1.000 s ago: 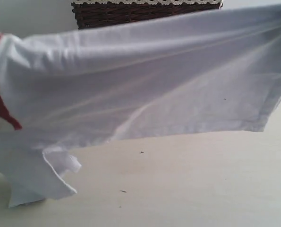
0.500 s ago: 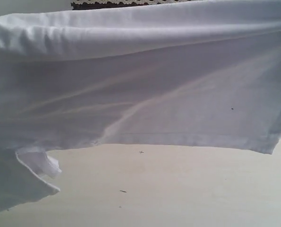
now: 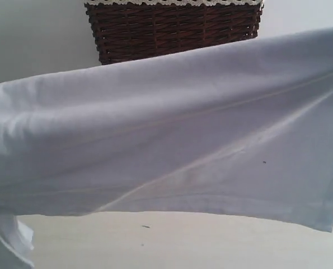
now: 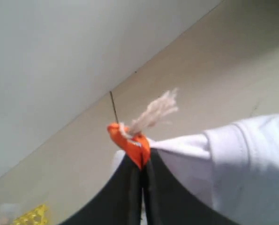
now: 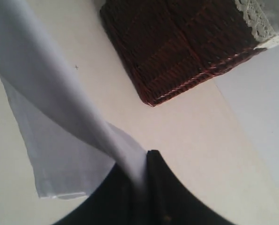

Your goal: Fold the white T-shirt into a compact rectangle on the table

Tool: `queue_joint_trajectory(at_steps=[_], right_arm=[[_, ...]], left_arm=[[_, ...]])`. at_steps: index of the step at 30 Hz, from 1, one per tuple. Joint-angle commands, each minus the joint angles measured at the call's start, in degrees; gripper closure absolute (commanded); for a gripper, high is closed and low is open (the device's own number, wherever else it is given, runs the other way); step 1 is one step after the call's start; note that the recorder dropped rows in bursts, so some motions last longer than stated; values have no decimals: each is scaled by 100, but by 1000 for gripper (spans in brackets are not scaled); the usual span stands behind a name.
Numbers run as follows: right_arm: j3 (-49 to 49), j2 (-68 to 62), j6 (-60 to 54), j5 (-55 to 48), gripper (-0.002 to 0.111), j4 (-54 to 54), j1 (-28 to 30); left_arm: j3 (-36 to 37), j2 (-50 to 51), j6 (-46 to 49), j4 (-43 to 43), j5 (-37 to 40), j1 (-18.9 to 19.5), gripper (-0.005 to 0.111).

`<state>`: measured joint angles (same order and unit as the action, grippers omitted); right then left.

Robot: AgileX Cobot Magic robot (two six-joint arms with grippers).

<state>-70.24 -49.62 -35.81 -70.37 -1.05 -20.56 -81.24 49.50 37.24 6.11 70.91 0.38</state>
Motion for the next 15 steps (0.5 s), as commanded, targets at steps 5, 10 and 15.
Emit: queue_joint_trajectory(at_steps=[5,10,15], right_arm=[[587,-1600,899,41,108,-149,-8],[252,-4077,2220,1307,108,-2094,237],[223,-4650,3790,2880,108,-3922,334]], left_arm=[[1982,1423,300,-998,-95,-38,107],[2523,3566,1350,-322,-2871,-41,107],[2523,4160,1135,75,-6540,139,107]])
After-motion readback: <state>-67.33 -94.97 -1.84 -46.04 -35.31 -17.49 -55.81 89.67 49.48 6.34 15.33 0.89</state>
